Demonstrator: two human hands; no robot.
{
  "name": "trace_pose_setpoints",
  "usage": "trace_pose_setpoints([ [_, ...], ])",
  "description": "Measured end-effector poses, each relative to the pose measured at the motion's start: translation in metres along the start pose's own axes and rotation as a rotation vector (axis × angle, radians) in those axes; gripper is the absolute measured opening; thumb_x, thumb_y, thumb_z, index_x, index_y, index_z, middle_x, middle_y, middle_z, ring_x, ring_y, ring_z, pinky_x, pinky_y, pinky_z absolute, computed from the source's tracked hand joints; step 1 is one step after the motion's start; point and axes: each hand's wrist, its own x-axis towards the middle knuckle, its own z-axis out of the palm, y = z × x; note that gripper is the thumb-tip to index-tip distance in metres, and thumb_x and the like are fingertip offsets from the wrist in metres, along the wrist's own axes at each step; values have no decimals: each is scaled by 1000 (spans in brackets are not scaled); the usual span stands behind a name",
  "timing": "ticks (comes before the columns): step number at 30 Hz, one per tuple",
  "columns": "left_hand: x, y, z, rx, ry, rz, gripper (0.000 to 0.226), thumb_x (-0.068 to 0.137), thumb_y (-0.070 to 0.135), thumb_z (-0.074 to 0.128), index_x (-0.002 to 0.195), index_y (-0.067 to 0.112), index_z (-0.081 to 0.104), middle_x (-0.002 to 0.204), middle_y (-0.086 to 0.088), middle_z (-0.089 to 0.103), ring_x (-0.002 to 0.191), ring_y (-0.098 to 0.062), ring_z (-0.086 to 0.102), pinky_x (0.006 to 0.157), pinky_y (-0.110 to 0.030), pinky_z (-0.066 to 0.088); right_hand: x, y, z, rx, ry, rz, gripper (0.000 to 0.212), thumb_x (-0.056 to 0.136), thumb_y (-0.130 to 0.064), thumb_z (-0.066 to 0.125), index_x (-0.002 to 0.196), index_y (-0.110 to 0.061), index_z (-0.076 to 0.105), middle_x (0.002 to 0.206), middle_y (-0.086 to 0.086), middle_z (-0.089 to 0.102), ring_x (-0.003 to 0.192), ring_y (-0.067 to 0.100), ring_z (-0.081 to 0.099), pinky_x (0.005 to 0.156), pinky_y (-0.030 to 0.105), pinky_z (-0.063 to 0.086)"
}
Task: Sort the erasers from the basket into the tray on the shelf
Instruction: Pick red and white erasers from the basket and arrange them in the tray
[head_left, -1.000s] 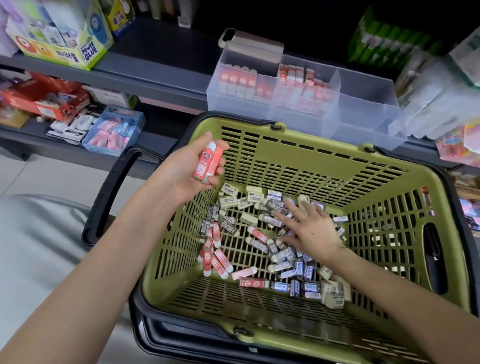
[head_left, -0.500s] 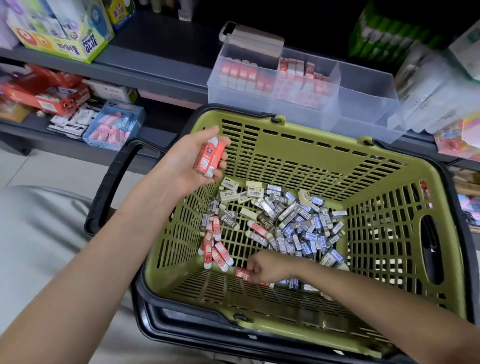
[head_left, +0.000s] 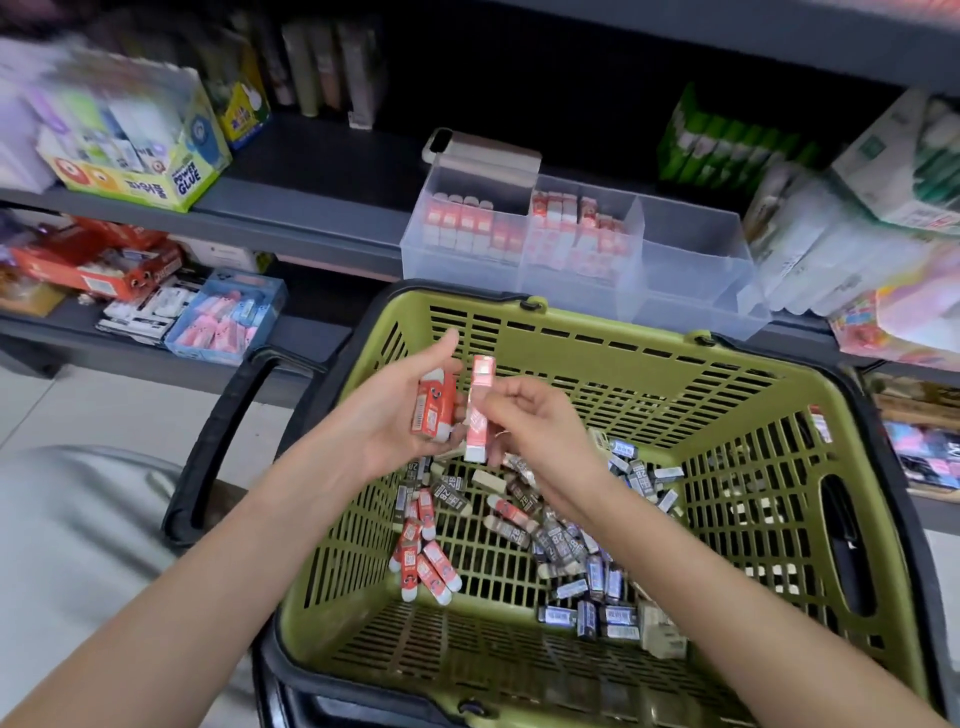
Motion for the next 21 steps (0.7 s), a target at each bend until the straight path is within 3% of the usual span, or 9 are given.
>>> trace_pose_setpoints([
  [2, -2, 0, 3, -19, -83, 13, 61, 70, 56, 70, 108, 9, 60, 88, -10, 65, 70, -24, 63, 69, -37, 56, 3, -11, 14, -82, 16, -31, 13, 83, -15, 68, 89, -6, 61, 67, 3, 65, 48, 11, 56, 44, 19, 47],
  [4, -3, 1, 4, -97, -62, 45, 46, 71, 40, 75, 100, 10, 59, 83, -7, 66, 57, -19, 61, 53, -29, 52, 4, -17, 22, -131, -21, -47, 16, 82, -13, 69, 95, -6, 63, 74, 9, 65, 56, 15, 61, 52, 22, 54],
  [6, -2, 1, 3, -156, 4, 67, 30, 70, 21, 75, 94, 10, 61, 85, -8, 68, 59, -17, 64, 50, -26, 52, 5, -20, 19, -37, -87, -50, 18, 85, -6, 64, 102, -3, 64, 81, 14, 67, 66, 19, 65, 64, 25, 58],
  [9, -1, 2, 1, -251, 80, 62, 25, 67, 12, 72, 85, 13, 55, 69, -5, 59, 48, -12, 55, 38, -20, 43, 7, -12, 1, 83, -7, -33, 16, 87, 5, 55, 97, -3, 65, 72, 7, 66, 61, 16, 63, 59, 22, 55],
  [11, 0, 5, -1, -339, 104, 67, 28, 66, 13, 72, 85, 13, 52, 66, -3, 54, 42, -9, 48, 33, -16, 37, 7, 9, -7, -107, 35, 81, 11, 87, 3, 55, 90, -4, 64, 69, 5, 63, 55, 13, 60, 53, 19, 51],
  [13, 0, 8, -3, -404, 67, 72, 27, 67, 14, 71, 85, 12, 52, 64, -2, 53, 39, -7, 45, 31, -15, 34, 4, 45, -8, -487, -108, 242, 4, 87, -13, 63, 84, -12, 63, 68, 3, 62, 53, 10, 58, 53, 18, 51],
  [16, -3, 11, -5, -437, -62, 83, 17, 71, 17, 68, 82, 12, 56, 64, 0, 54, 38, -5, 45, 30, -14, 34, 2, 101, 0, -968, -322, 336, 29, 82, -38, 69, 69, -14, 59, 58, 1, 53, 52, 14, 53, 56, 25, 46],
  [19, -6, 12, -6, -442, -137, 110, 13, 74, 20, 66, 81, 12, 58, 66, 1, 54, 39, -4, 44, 32, -13, 35, 2, 135, 19, -1131, -282, 328, 48, 72, -62, 68, 61, -20, 49, 58, -4, 50, 55, 12, 50, 47, 24, 33],
  [21, -7, 13, -6, -453, -139, 128, 15, 74, 21, 66, 82, 12, 58, 66, 0, 54, 40, -5, 44, 32, -13, 35, 2, 149, 34, -1220, -208, 332, 53, 66, -75, 61, 76, -24, 52, 72, -6, 58, 68, 13, 57, 51, 23, 41],
])
